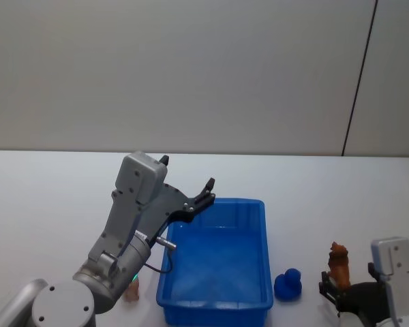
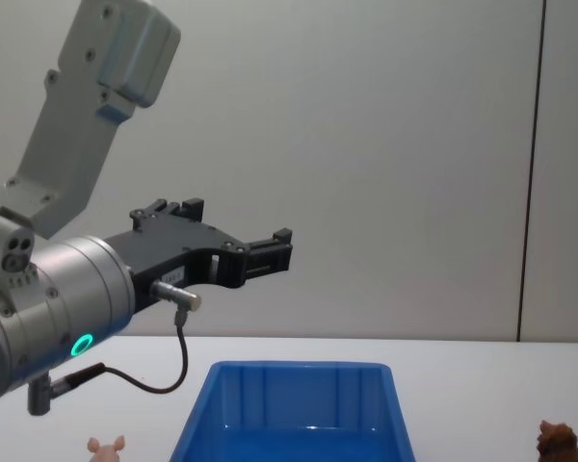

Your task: Pick up the two dolls from the table and place them into the box.

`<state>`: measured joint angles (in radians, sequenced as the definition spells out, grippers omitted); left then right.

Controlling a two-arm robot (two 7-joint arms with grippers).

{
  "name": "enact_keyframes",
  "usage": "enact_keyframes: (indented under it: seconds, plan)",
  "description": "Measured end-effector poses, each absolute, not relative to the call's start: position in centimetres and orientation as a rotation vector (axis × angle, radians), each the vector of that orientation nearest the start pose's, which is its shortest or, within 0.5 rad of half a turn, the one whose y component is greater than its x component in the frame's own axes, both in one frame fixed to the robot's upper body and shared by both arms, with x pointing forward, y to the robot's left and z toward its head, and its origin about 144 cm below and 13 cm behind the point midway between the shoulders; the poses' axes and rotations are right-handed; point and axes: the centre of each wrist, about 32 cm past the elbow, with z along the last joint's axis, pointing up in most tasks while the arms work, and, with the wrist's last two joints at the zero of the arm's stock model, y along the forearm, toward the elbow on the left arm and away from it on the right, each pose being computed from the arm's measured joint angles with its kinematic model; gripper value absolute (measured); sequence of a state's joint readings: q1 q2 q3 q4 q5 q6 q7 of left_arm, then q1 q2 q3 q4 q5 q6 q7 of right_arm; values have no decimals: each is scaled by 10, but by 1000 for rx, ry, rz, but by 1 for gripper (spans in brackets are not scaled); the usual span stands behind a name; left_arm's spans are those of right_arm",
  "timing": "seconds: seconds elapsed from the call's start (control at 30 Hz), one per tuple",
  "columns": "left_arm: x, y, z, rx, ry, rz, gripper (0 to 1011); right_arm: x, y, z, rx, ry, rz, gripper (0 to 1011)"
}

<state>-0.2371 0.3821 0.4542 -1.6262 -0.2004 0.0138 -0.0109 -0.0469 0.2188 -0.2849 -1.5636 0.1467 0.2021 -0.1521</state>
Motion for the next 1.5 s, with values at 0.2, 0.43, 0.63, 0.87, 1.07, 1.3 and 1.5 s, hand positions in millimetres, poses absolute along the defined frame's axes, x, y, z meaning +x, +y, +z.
enact_keyframes:
  seconds: [0.2,0.43,0.63,0.87,1.07,1.3,1.5]
  plan:
    - [492,198,1204,61,-268,1124,1001,434,-199,1102,-326,155,-1425,933]
    - [492,198,1204,61,-268,1124,1001,437,-197,1094,-324,177,-1420,766]
    - [492,198,1204,61,-268,1124,1001,438,-196,1091,-323,197,-1427,575]
    - [492,198,1204,61,-268,1124,1001,438,-196,1091,-315,199,-1438,357]
    - [492,198,1204,61,-268,1124,1001,435,-197,1097,-283,168,-1441,296]
    - [492,198,1204,61,-268,1124,1001,434,-198,1109,-229,106,-1411,297]
    - [492,198,1204,61,-268,1124,1001,434,-198,1119,-185,59,-1356,297]
